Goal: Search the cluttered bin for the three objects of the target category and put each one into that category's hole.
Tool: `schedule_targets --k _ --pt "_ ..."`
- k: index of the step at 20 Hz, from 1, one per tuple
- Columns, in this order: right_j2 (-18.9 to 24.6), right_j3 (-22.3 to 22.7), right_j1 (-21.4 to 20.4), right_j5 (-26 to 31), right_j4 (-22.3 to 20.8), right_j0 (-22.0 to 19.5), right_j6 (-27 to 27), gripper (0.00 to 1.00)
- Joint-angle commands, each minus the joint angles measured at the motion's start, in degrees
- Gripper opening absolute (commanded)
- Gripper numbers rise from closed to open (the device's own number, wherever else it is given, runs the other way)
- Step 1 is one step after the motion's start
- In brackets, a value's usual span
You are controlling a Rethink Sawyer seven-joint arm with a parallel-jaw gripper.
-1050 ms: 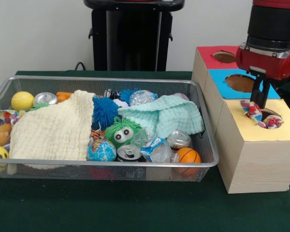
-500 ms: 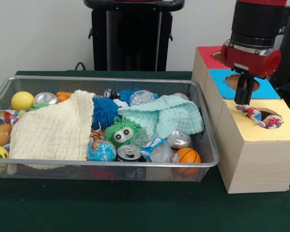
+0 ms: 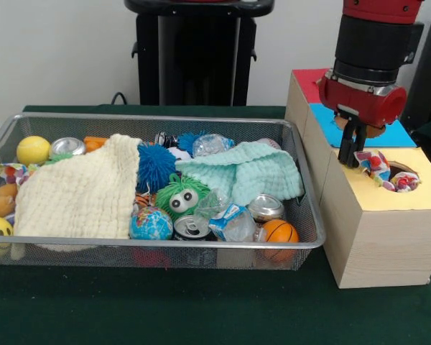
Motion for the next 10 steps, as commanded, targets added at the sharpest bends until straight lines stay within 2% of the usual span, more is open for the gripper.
schedule_targets --k 1,5,10 --pt "1.8 -6.19 8.59 7.8 -0.53 0.09 12.18 0.0" --pt "0.6 -10.59 11.43 9.71 1.25 1.29 15.95 0.0" --pt "1.77 -10.76 10.91 10.12 2.94 1.26 16.56 0.0"
